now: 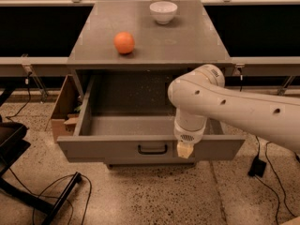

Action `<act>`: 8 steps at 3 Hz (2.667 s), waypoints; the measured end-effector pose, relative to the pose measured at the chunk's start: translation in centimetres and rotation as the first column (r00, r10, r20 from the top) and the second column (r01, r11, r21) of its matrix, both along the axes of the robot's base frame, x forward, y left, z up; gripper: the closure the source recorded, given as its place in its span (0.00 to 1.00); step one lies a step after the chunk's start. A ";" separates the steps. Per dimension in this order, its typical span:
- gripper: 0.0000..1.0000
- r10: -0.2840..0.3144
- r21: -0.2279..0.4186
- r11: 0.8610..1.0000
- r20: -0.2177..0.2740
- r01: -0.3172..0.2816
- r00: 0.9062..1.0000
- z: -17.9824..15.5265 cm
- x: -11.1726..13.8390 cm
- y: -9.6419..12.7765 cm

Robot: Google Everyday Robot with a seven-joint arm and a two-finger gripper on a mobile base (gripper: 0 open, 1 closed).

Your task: Open top drawer

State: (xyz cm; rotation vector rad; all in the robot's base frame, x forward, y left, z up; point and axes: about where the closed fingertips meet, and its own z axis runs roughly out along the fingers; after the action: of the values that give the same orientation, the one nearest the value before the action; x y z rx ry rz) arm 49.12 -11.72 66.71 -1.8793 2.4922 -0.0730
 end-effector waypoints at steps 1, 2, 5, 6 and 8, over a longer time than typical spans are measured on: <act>0.85 0.000 0.000 1.000 0.000 0.000 1.000 0.6 0.1 0.0; 1.00 -0.010 -0.001 1.000 -0.010 0.010 1.000 1.1 -0.6 -0.3; 1.00 -0.053 -0.034 0.998 -0.027 0.053 0.998 2.2 -4.9 -1.4; 1.00 -0.054 -0.034 0.998 -0.027 0.053 0.998 2.1 -4.9 -1.4; 1.00 -0.067 -0.054 0.996 -0.025 0.066 0.997 2.7 -7.1 -1.9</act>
Offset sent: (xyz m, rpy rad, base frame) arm -0.2718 -0.1312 0.1245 -0.3166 0.0437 -0.1437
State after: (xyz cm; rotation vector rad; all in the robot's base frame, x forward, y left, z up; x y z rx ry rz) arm 42.06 -13.60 69.38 -1.8277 2.5955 -0.1168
